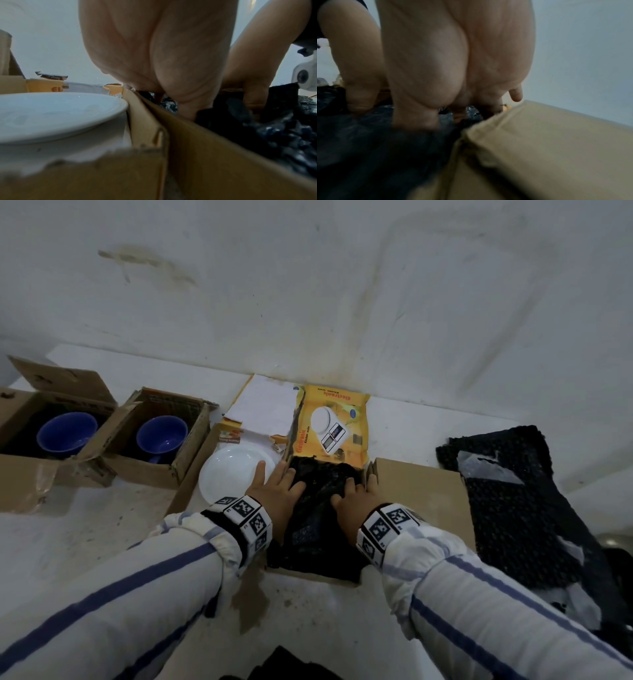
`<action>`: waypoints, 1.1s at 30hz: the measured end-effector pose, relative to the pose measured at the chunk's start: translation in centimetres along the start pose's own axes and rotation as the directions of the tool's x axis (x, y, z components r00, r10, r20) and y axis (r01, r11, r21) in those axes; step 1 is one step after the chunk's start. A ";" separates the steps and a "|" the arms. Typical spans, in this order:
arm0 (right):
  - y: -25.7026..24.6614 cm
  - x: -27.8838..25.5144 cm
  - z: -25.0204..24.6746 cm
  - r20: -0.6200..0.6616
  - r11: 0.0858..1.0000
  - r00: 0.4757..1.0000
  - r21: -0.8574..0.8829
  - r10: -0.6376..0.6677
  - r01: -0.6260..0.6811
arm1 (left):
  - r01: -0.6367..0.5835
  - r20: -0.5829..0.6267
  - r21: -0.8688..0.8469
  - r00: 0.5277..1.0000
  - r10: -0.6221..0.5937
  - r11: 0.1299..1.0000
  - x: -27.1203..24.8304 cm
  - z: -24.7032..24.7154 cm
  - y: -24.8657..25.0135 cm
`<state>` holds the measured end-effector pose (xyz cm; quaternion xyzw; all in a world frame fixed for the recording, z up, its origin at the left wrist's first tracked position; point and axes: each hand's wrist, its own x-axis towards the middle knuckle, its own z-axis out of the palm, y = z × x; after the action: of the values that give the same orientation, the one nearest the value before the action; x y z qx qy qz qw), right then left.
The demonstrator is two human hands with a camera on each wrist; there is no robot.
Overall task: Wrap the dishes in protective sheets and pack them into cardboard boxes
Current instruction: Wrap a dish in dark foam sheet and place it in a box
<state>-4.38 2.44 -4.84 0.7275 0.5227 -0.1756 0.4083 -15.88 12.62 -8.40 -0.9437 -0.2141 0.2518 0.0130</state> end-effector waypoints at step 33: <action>0.3 -0.2 -1.0 -0.056 0.899 0.998 0.437 0.011 0.015 | -0.012 0.044 -0.214 0.999 0.021 0.977 0.2 -1.5 -0.5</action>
<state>-4.36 3.03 -4.01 0.8048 0.4822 -0.2677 0.2195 -15.21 13.28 -7.11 -0.9354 -0.2323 0.2488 -0.0957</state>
